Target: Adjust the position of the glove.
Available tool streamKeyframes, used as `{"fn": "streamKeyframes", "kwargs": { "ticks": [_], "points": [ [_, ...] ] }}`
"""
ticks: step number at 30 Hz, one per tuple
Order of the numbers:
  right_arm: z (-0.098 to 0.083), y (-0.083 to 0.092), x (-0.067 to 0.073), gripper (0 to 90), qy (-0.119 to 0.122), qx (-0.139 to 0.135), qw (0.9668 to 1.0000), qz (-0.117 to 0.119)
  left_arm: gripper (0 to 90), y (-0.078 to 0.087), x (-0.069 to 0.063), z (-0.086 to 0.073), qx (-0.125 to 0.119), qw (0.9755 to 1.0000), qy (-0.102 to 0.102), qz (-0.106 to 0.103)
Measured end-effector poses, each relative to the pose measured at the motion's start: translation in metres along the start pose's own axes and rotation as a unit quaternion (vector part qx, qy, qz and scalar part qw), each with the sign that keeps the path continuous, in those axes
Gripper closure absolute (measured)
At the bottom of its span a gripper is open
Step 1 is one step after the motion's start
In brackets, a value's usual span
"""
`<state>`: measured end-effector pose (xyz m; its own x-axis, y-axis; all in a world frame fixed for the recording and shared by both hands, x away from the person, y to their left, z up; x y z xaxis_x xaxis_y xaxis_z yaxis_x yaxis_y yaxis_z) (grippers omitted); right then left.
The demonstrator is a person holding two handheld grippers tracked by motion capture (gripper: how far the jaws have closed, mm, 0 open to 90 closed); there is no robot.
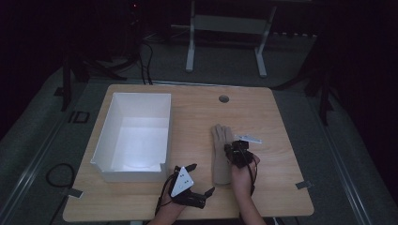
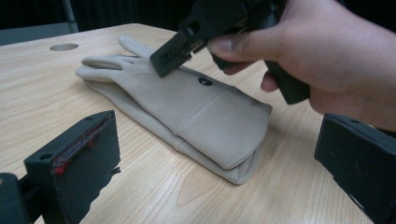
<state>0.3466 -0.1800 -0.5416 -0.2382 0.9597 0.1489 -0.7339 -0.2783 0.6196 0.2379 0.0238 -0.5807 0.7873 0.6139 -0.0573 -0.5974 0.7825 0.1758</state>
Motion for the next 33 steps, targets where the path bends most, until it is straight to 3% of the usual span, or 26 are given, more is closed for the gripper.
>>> {"fn": "streamKeyframes", "kwargs": {
  "ticks": [7,13,16,22,23,24,25,26,27,29,30,31,32,33],
  "points": [
    [-0.003,-0.006,0.0,81.3,-0.003,0.007,0.9999,0.011,0.5,0.0,0.0,0.0,-0.001,1.0,0.0,-0.001],
    [-0.008,-0.011,-0.002,82.0,0.008,0.016,0.9998,0.007,0.5,0.0,0.0,0.0,0.0,1.0,0.001,-0.002],
    [-0.003,-0.007,-0.004,72.1,0.004,0.015,0.9995,0.028,0.5,0.0,0.0,0.0,0.001,1.0,-0.001,-0.003],
    [0.02,0.006,-0.012,53.0,0.039,-0.006,0.9976,0.058,0.5,-0.001,0.0,0.0,-0.002,1.0,-0.005,0.001],
    [0.02,0.006,-0.012,53.0,0.039,-0.006,0.9976,0.058,0.5,-0.001,0.0,0.0,-0.002,1.0,-0.005,0.001],
    [0.027,0.008,-0.017,48.7,0.051,-0.004,0.9961,0.071,0.5,-0.001,0.0,0.0,-0.002,1.0,-0.005,0.002],
    [0.027,0.008,-0.017,48.7,0.051,-0.004,0.9961,0.071,0.5,-0.001,0.0,0.0,-0.002,1.0,-0.005,0.003],
    [0.033,0.009,-0.022,40.9,0.055,-0.001,0.9945,0.089,0.5,-0.001,0.0,0.0,0.0,1.0,-0.003,0.004],
    [0.033,0.009,-0.022,40.9,0.055,-0.001,0.9945,0.089,0.5,-0.001,0.0,0.0,0.0,1.0,-0.003,0.004],
    [0.039,0.008,-0.029,31.8,0.061,0.014,0.991,0.118,0.5,-0.002,0.001,0.001,0.004,1.0,-0.005,0.004],
    [0.039,0.008,-0.029,31.8,0.061,0.014,0.991,0.118,0.5,-0.002,0.001,0.001,0.004,1.0,-0.005,0.004],
    [0.039,0.007,-0.032,27.7,0.06,0.018,0.9897,0.129,0.5,-0.002,0.001,0.001,0.006,1.0,-0.006,0.0],
    [0.04,0.006,-0.035,22.6,0.07,0.031,0.9858,0.149,0.5,-0.003,0.001,0.001,0.009,0.9999,-0.006,-0.005],
    [0.04,0.006,-0.035,22.6,0.07,0.031,0.9858,0.149,0.5,-0.003,0.0,0.001,0.01,0.9999,-0.007,-0.005]
  ]
}}
Point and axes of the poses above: each handheld gripper's, and its own axes: y roughly backward along the jaws, z roughly out of its top, x roughly to its left, the point moved 1 cm from there along -y, roughly forward along the jaws, and after that the axes turned 4 degrees about -x, right-handed, at the moved point
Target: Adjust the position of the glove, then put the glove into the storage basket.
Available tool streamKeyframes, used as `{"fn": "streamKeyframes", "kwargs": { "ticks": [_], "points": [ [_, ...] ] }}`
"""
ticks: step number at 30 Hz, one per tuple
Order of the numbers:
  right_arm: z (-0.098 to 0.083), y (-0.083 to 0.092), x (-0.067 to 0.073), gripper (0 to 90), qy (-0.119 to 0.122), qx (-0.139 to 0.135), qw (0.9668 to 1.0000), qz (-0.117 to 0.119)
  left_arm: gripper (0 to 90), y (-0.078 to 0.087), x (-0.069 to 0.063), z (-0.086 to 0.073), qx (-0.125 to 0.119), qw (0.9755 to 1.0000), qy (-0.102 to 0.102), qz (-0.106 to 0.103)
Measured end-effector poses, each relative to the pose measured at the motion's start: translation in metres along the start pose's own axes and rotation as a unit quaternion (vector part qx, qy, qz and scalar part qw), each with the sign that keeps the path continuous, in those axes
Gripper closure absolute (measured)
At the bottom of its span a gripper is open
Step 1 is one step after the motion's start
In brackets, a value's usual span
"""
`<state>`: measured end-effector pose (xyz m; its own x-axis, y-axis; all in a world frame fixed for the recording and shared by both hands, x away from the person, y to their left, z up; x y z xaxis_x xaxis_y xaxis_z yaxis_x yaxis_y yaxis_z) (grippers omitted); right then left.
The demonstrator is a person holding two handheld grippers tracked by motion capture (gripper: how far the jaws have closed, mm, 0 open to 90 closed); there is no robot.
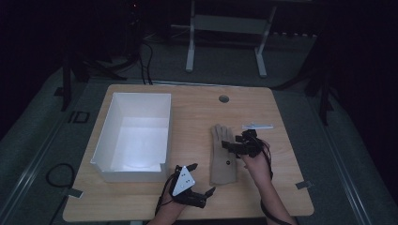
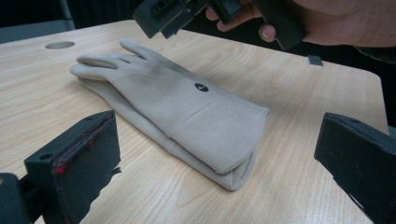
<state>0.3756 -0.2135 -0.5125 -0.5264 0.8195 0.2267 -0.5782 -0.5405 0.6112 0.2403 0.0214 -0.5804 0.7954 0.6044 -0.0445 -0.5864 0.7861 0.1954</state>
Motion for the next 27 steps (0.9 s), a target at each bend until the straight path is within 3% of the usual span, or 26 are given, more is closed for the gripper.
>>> {"fn": "streamKeyframes", "kwargs": {
  "ticks": [2,3,6,7,8,11,14,15,18,19,24,26,27],
  "points": [
    [0.0,0.002,-0.002,20.5,0.005,-0.01,0.9999,0.005,0.5,0.0,-0.001,0.0,0.004,1.0,-0.004,0.003],
    [-0.001,0.003,-0.002,16.9,0.013,-0.007,0.9996,0.023,0.5,-0.001,-0.003,0.0,0.005,0.9995,-0.009,0.03],
    [-0.001,0.004,-0.002,18.4,0.03,-0.011,0.999,0.03,0.5,-0.001,-0.005,0.0,0.011,0.9989,-0.017,0.042],
    [-0.001,0.006,-0.004,18.4,0.058,-0.013,0.9976,0.036,0.5,-0.002,-0.007,0.0,0.014,0.9986,-0.022,0.045],
    [-0.001,0.006,-0.004,18.4,0.058,-0.013,0.9976,0.036,0.5,-0.002,-0.007,0.0,0.015,0.9985,-0.027,0.046],
    [-0.002,0.011,-0.009,18.1,0.097,-0.012,0.9948,0.029,0.5,-0.003,-0.009,0.001,0.021,0.9982,-0.035,0.043],
    [-0.002,0.015,-0.012,16.4,0.108,-0.011,0.9935,0.034,0.5,-0.005,-0.007,0.001,0.029,0.9986,-0.032,0.03],
    [-0.002,0.015,-0.012,16.4,0.108,-0.011,0.9935,0.034,0.5,-0.006,-0.006,0.001,0.035,0.9989,-0.023,0.023],
    [-0.003,0.021,-0.017,16.0,0.113,0.006,0.9928,0.041,0.5,-0.008,-0.004,0.002,0.05,0.9985,-0.02,0.01],
    [-0.003,0.023,-0.019,15.9,0.109,0.008,0.993,0.045,0.5,-0.011,-0.002,0.005,0.07,0.9974,-0.016,0.001],
    [0.002,0.034,-0.03,14.1,0.083,0.0,0.9954,0.048,1.1,-0.014,-0.001,0.013,0.081,0.9964,-0.023,-0.002],
    [0.005,0.037,-0.033,13.6,0.072,-0.003,0.9961,0.051,2.2,-0.014,0.0,0.017,0.085,0.996,-0.02,-0.019],
    [0.006,0.039,-0.034,13.6,0.07,-0.003,0.9962,0.052,2.2,-0.016,-0.002,0.021,0.096,0.9945,-0.029,-0.031]
  ]
}}
Point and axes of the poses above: each handheld gripper's, and its own axes: y roughly backward along the jaws, z roughly out of its top, x roughly to its left, the point moved 1 cm from there along -y, roughly forward along the jaws, and after that the axes turned 4 degrees about -x, right-handed, at the moved point
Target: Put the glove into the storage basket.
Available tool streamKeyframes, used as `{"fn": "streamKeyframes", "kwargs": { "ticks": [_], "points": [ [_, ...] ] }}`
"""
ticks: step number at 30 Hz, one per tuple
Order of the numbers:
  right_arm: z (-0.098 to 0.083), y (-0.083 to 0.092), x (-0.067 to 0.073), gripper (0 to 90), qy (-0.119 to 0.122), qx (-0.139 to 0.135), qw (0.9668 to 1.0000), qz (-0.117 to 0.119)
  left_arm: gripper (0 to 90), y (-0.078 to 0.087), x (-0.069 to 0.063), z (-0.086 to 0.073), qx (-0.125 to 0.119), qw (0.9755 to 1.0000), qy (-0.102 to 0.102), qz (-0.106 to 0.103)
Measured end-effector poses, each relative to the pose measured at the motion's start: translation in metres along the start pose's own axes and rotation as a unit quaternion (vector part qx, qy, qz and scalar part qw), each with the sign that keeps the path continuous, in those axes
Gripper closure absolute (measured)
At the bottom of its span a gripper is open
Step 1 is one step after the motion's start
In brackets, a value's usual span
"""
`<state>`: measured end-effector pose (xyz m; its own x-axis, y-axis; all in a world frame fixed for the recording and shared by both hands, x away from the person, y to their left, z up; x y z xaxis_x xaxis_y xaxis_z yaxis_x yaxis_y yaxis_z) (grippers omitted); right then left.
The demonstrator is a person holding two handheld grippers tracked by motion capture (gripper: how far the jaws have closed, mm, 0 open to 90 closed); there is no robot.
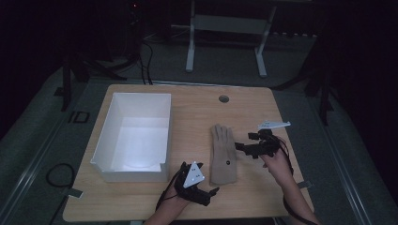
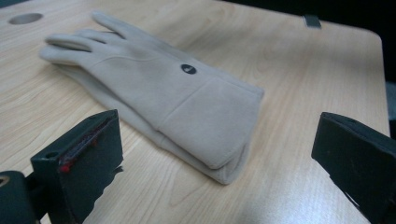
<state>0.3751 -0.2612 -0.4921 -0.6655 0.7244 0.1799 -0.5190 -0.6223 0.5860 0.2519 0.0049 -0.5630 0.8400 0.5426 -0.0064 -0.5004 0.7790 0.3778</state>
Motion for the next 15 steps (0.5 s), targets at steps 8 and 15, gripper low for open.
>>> {"fn": "streamKeyframes", "kwargs": {
  "ticks": [8,15],
  "points": [
    [0.002,-0.002,-0.001,11.4,-0.017,-0.016,0.9997,0.01,3.9,-0.011,-0.002,0.017,0.018,0.9986,-0.034,-0.036],
    [0.004,-0.018,-0.005,16.3,-0.025,-0.016,0.9995,0.009,15.9,-0.021,0.0,0.025,0.034,0.9905,-0.106,-0.08]
  ]
}}
Point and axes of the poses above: each handheld gripper's, and its own axes: y roughly backward along the jaws, z roughly out of its top, x roughly to its left, the point moved 1 cm from there along -y, roughly forward along the jaws, and after that the axes turned 4 degrees about -x, right-handed, at the moved point
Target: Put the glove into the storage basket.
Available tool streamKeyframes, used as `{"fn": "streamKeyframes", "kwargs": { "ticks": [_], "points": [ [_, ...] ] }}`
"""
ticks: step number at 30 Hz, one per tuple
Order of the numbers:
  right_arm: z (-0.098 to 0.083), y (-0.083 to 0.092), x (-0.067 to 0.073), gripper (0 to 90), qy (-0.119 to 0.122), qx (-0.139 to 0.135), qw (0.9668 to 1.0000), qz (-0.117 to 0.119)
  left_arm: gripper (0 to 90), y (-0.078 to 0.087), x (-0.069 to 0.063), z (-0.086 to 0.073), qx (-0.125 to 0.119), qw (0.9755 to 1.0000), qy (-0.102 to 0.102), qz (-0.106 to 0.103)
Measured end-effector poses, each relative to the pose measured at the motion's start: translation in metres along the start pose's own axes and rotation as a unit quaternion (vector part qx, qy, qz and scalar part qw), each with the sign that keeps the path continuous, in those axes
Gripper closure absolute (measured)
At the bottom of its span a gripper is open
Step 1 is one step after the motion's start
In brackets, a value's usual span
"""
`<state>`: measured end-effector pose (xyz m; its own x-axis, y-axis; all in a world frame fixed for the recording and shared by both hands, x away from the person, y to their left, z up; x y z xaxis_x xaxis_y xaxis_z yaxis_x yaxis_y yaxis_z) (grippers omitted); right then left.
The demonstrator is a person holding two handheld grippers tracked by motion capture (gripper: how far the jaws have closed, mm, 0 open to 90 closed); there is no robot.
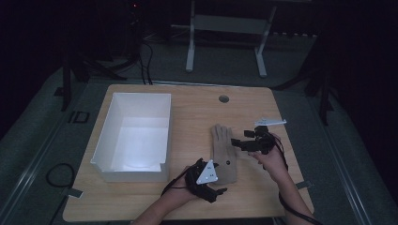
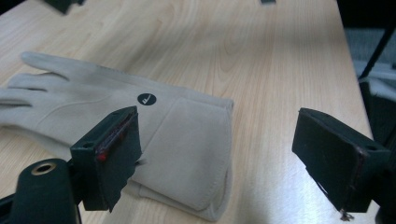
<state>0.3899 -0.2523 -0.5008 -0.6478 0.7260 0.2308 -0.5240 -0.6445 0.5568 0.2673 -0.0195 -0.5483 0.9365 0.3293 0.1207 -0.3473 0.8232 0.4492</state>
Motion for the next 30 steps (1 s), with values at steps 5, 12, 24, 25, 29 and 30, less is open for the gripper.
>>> {"fn": "streamKeyframes", "kwargs": {
  "ticks": [5,12,24,25,29,30],
  "points": [
    [0.001,-0.011,-0.003,21.6,0.0,0.006,0.9998,-0.02,21.0,-0.014,0.004,-0.001,0.024,0.9995,-0.011,-0.016],
    [0.001,-0.039,-0.012,25.2,-0.026,0.019,0.9991,-0.027,34.0,-0.029,0.005,-0.001,0.036,0.9989,-0.012,-0.03],
    [-0.012,-0.071,-0.024,32.3,-0.067,0.06,0.9956,-0.027,48.0,-0.032,0.016,-0.021,0.074,0.9961,0.019,-0.043],
    [-0.013,-0.072,-0.024,32.4,-0.068,0.064,0.9953,-0.026,48.0,-0.032,0.017,-0.021,0.074,0.9961,0.018,-0.044],
    [-0.017,-0.076,-0.026,36.9,-0.065,0.075,0.9951,0.002,47.8,-0.032,0.018,-0.023,0.072,0.9963,0.015,-0.045],
    [-0.017,-0.076,-0.026,36.9,-0.065,0.075,0.9951,0.002,47.8,-0.032,0.017,-0.023,0.07,0.9964,0.012,-0.045]
  ]
}}
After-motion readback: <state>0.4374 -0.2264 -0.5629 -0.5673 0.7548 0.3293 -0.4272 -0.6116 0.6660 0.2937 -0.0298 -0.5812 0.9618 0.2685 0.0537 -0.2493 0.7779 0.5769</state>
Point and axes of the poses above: each handheld gripper's, and its own axes: y roughly backward along the jaws, z roughly out of its top, x roughly to its left, the point moved 1 cm from there along -y, roughly forward along the jaws, and after that the axes turned 4 degrees about -x, right-handed, at the moved point
